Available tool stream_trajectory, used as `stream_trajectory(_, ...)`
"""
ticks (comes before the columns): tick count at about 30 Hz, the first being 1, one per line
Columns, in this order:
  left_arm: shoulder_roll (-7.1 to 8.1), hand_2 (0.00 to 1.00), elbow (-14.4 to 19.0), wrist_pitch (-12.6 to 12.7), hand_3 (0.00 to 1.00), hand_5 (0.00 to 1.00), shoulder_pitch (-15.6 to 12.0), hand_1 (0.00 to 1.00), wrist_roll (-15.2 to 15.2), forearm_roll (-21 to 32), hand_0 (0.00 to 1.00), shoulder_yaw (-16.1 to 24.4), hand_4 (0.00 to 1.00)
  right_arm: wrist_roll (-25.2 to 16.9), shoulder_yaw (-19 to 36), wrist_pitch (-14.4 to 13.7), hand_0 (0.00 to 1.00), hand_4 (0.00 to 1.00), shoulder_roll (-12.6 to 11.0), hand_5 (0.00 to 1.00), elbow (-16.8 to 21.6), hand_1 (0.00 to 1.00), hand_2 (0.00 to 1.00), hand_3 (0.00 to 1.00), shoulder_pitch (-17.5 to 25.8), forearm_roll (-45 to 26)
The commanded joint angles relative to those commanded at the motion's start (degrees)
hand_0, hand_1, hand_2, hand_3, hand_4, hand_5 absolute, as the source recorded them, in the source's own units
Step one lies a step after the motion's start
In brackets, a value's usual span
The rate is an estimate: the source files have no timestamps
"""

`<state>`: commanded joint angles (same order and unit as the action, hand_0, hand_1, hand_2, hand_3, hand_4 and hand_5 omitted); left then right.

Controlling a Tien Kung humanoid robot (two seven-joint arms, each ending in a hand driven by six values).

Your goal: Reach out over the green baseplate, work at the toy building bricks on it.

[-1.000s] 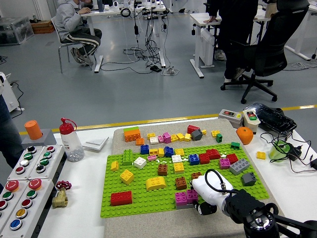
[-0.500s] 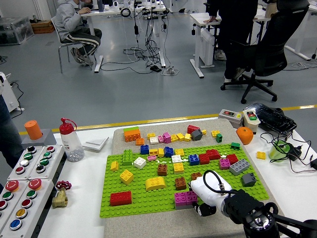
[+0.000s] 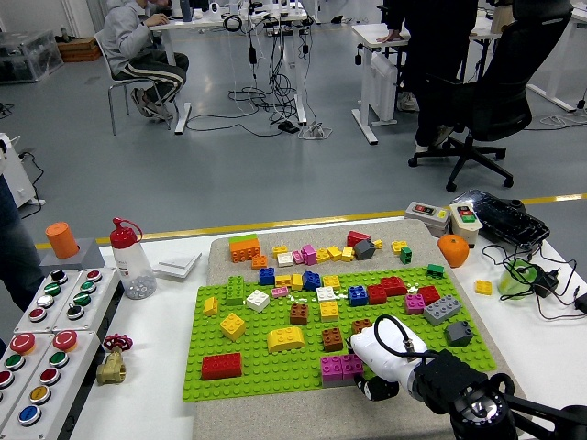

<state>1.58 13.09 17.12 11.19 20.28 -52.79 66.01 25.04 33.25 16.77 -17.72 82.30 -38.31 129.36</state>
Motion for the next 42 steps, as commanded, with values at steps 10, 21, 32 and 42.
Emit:
stream_trajectory(10, 0.0, 0.6, 0.01, 0.02, 0.392, 0.98, -0.03, 0.595, -0.01, 0.04, 0.631, -0.05, 0.344, 0.03, -0.06, -0.17, 0.541, 0.619, 0.2, 0.397, -0.46, 0.601, 0.686, 0.78, -0.03, -0.21)
stream_trajectory(21, 0.01, 0.6, 0.0, 0.03, 0.392, 0.98, 0.01, 0.595, -0.05, -0.01, 0.631, -0.01, 0.345, -0.05, 0.02, -0.38, 0.546, 0.651, 0.24, 0.426, -0.54, 0.608, 0.725, 0.827, -0.1, -0.48)
stream_trajectory(32, 0.0, 0.6, 0.02, 0.02, 0.392, 0.979, -0.02, 0.595, 0.02, -0.1, 0.631, -0.02, 0.343, -0.28, 0.3, 0.41, 0.55, 0.666, 0.17, 0.437, -0.54, 0.618, 0.744, 0.843, 0.02, -0.47)
stream_trajectory(42, -0.01, 0.6, 0.03, -0.03, 0.392, 0.975, -0.03, 0.594, 0.06, -0.21, 0.631, 0.03, 0.341, -0.72, 0.76, 0.32, 0.542, 0.692, -0.09, 0.448, 0.29, 0.624, 0.808, 0.906, 0.3, 0.28)
